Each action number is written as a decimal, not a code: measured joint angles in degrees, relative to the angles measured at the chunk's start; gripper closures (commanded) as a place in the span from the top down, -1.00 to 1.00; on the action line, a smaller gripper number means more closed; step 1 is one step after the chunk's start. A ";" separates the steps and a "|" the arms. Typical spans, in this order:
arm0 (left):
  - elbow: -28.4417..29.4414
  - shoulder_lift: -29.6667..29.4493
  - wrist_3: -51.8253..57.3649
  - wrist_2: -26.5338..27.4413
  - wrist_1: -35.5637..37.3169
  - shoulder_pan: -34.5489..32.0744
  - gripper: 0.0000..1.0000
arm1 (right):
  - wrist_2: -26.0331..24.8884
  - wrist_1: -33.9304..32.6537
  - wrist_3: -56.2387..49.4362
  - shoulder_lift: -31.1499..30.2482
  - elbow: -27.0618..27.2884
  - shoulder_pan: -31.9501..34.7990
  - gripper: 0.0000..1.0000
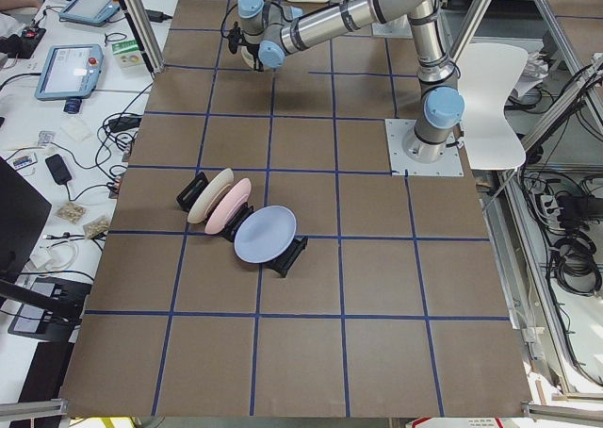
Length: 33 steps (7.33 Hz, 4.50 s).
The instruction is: Place bowl and put lemon in it
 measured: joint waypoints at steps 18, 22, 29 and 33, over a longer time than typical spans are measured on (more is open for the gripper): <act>10.17 23.67 16.49 7.93 -37.14 11.96 1.00 | -5.98 -31.70 41.49 29.70 -0.15 43.11 -0.21; 7.50 26.67 16.62 7.95 -36.19 12.92 1.00 | -6.09 -34.75 39.33 32.71 0.03 43.50 1.00; 8.24 25.71 16.01 7.66 -36.08 13.32 1.00 | -6.19 -11.86 34.46 7.23 0.16 36.64 1.00; 7.87 26.60 16.00 8.02 -36.49 13.03 1.00 | -5.40 -7.37 22.74 -7.71 8.51 25.86 1.00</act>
